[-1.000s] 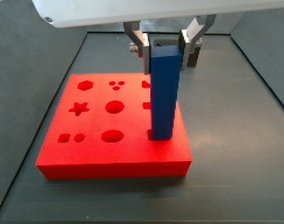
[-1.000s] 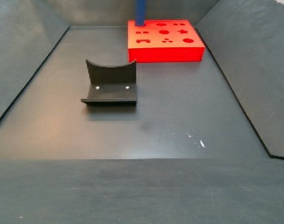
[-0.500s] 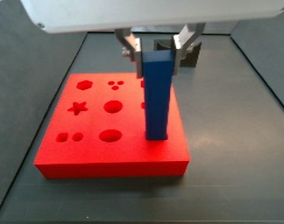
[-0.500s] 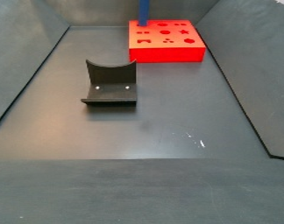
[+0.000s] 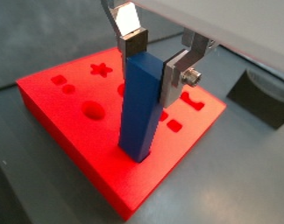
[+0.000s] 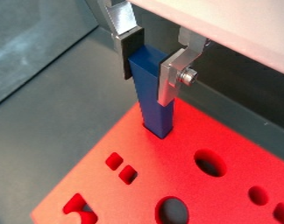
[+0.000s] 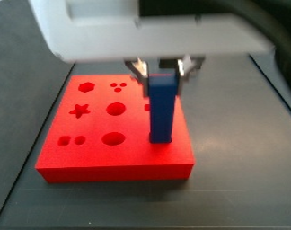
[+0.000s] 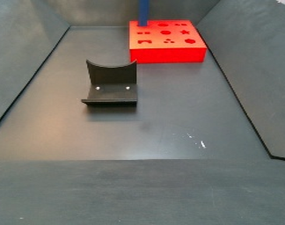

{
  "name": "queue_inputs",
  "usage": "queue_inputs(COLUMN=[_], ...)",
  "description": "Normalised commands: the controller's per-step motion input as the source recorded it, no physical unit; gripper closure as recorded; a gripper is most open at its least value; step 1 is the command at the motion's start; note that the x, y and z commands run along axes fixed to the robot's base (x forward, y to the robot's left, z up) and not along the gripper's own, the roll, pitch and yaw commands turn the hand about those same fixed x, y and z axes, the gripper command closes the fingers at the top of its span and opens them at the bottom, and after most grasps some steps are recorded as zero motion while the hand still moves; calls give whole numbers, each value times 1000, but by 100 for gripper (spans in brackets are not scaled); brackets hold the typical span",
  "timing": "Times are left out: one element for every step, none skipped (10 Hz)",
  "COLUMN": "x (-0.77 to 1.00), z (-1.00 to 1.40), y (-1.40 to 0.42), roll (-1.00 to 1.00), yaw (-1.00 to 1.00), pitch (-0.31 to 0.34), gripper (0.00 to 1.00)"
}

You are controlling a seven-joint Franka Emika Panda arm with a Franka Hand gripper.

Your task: Insert the rectangle object.

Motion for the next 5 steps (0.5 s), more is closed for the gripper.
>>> queue_inputs(x=[477, 409, 277, 17, 0], z=[-663, -597, -517, -66, 0], y=[0, 0, 0, -31, 0], roll=[46, 93, 87, 19, 0], yaw=[-91, -94, -111, -29, 0], pitch=[0, 0, 0, 0, 0], gripper=[100, 100, 100, 100, 100])
